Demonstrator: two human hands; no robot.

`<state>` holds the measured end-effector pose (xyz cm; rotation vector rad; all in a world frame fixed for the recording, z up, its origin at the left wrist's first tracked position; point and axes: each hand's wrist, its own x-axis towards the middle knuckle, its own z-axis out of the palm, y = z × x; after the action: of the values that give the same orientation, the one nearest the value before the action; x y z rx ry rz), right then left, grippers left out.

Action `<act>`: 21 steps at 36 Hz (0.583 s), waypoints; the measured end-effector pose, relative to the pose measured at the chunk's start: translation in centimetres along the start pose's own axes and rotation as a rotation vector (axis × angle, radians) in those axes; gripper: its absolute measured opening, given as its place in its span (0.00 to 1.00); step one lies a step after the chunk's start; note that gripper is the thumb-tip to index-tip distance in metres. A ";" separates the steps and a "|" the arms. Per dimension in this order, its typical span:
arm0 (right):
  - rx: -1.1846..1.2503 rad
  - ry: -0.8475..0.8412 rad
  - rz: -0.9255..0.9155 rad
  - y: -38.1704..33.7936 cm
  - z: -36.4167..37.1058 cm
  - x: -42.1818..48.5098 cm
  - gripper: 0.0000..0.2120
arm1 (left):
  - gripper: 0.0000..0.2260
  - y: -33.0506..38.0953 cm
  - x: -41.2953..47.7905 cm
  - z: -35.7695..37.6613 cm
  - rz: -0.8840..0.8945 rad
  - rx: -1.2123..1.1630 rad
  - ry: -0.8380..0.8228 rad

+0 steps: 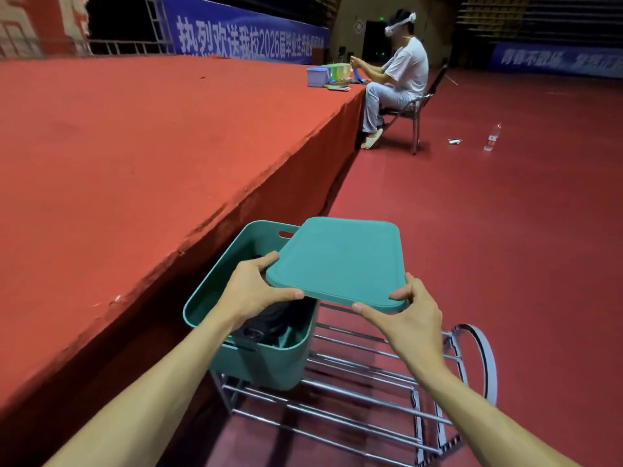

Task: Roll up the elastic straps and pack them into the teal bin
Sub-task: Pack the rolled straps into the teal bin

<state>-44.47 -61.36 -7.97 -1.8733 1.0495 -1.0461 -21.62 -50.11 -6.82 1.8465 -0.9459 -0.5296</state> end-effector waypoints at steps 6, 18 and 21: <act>0.064 -0.071 -0.030 -0.6 5.8 -1.1 0.28 | 0.45 -3.1 -1.3 -4.9 -0.047 0.036 0.073; 0.075 -0.132 -0.013 -0.1 12.3 -4.1 0.31 | 0.47 -8.1 -2.1 -9.2 -0.052 0.092 0.103; 0.045 -0.138 -0.015 0.1 12.7 -4.7 0.31 | 0.48 -9.1 -2.1 -9.1 -0.053 0.082 0.071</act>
<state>-34.75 -54.60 -14.51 -1.8912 0.9265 -0.9271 -13.11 -41.18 -10.97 1.9559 -0.8852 -0.4603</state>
